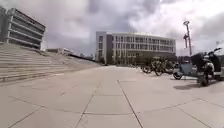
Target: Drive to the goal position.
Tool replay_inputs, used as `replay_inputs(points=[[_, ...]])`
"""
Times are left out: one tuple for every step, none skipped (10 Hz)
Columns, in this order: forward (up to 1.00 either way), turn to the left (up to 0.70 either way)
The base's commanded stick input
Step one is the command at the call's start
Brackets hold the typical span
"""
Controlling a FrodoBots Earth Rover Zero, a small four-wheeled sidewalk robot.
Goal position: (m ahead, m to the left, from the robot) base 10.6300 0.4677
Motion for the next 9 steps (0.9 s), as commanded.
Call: replay_inputs(points=[[0.7,0.0],[0.7,0.0],[0.7,0.0],[0.7,0.0],[0.7,0.0],[0.7,0.0],[0.7,0.0],[0.7,0.0],[0.7,0.0]])
